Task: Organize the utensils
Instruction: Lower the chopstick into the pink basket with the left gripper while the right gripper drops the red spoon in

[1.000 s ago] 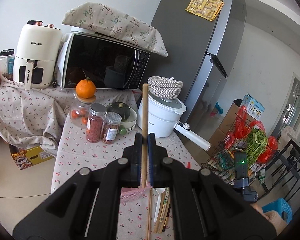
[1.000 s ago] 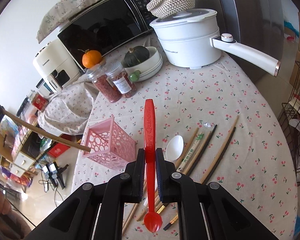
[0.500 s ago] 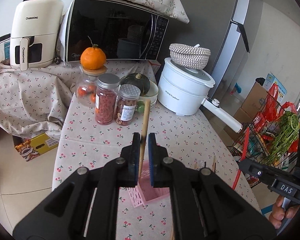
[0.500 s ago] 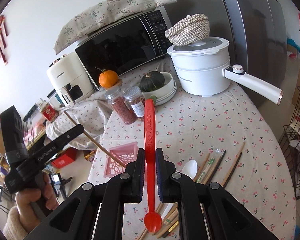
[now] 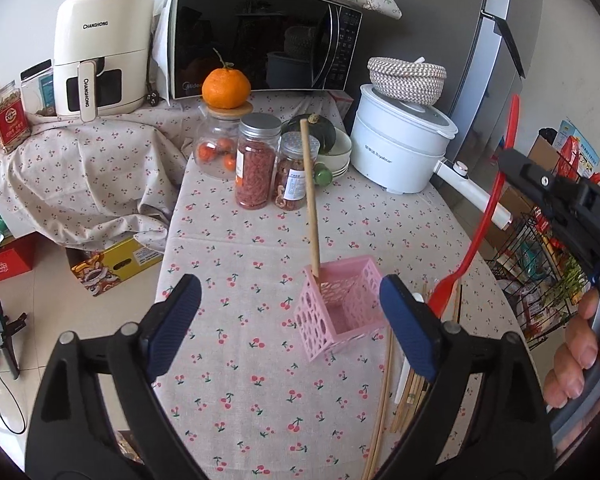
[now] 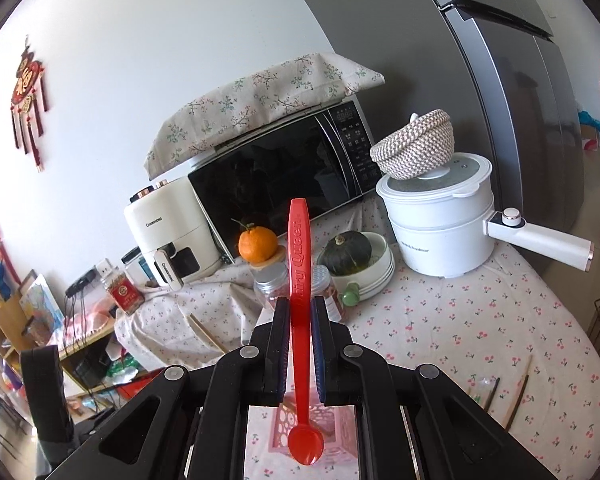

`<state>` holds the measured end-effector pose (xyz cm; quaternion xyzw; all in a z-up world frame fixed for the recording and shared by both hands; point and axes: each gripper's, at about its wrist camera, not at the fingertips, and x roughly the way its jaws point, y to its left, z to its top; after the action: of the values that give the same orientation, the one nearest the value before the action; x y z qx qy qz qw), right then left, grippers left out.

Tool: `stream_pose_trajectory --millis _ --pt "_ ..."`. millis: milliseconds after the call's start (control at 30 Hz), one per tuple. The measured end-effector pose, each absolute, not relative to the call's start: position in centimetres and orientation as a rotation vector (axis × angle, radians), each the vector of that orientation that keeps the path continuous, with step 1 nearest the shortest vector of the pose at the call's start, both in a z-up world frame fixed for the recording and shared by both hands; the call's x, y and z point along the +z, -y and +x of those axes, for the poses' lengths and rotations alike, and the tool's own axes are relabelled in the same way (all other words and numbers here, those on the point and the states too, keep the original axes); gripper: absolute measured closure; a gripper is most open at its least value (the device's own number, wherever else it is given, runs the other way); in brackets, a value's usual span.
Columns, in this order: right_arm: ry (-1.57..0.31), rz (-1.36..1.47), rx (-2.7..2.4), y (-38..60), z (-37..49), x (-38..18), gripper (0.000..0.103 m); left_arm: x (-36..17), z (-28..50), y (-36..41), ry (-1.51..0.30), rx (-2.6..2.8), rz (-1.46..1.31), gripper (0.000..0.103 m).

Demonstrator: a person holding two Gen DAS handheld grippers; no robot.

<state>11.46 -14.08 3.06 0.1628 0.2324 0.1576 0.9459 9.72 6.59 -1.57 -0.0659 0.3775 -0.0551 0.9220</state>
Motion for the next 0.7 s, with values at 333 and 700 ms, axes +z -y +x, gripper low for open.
stream_pose_trajectory --millis 333,700 --pt "-0.436 0.282 0.207 11.3 13.9 0.8 0.093 -3.5 8.3 -7.7 -0.855 -0.104 -0.062 0.012" --pt "-0.546 0.289 0.209 11.4 14.8 -1.4 0.086 -3.7 8.2 -6.9 -0.876 -0.120 -0.044 0.012"
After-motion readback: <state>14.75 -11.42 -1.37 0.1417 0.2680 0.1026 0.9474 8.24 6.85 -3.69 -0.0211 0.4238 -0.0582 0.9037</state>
